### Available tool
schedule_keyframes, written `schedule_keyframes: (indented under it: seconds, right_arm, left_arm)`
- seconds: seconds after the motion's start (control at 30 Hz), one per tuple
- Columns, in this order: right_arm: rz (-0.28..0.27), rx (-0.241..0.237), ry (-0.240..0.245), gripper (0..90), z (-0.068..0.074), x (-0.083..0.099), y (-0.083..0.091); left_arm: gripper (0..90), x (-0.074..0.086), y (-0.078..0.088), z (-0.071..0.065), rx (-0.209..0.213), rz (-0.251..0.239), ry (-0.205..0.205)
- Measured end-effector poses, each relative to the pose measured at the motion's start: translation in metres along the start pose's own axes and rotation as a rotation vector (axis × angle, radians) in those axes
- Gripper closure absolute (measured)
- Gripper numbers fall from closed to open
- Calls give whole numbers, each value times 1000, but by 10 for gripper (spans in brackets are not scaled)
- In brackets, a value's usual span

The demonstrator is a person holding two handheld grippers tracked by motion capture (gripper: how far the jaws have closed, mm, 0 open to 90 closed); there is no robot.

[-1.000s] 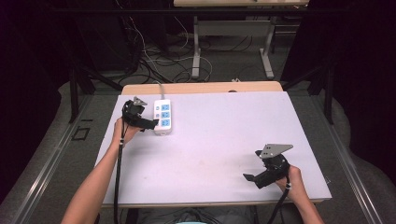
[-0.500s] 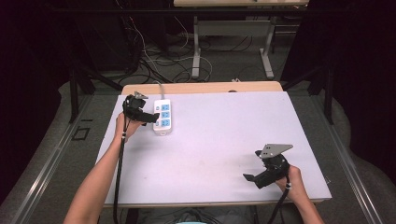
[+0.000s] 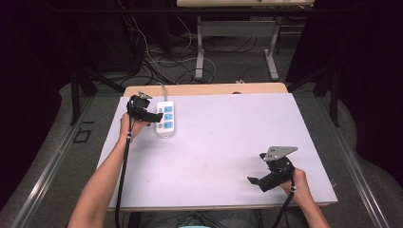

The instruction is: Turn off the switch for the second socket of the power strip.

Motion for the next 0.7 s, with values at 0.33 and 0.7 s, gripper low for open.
schedule_keyframes:
  seconds: [0.33, 0.7]
  right_arm:
    - [-2, 3, 8, 0, -1, 0, 0]
    - [2, 7, 1, 1, -1, 0, -1]
  left_arm:
    - [359, -1, -2, -2, 23, -21, 21]
    - [783, -3, -2, -10, 40, -99, 16]
Point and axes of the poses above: each handheld gripper's, and its own axes: y roughly backward along the jaws, x roughly out of its underside, z roughly to its left, the point moved 10 cm from there along -y, roughly forward along the jaws, and after that the axes turned 5 degrees about -x, right-handed, at the moved point
